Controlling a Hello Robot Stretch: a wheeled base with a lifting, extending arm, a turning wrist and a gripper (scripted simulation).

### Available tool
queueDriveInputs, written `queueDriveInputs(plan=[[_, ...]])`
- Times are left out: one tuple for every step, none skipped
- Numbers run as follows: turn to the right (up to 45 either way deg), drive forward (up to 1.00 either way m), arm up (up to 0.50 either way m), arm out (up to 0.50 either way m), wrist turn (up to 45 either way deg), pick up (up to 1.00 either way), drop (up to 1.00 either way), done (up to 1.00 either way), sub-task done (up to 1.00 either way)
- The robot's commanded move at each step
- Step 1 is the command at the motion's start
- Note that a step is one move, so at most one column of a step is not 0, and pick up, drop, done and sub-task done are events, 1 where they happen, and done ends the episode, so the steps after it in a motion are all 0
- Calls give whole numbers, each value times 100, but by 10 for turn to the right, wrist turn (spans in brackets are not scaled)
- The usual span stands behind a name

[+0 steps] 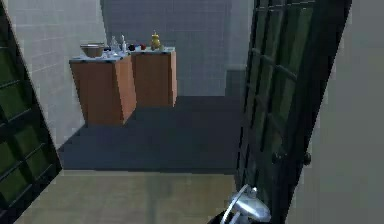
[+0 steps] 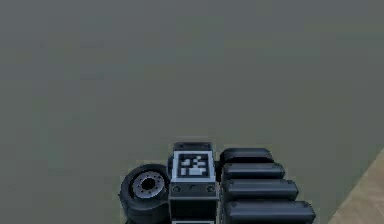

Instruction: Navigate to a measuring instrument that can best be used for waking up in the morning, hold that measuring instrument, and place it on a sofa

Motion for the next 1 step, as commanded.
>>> queueDriveInputs(plan=[[0, 50, 0, 0, 0, 0, 0, 0, 0]])
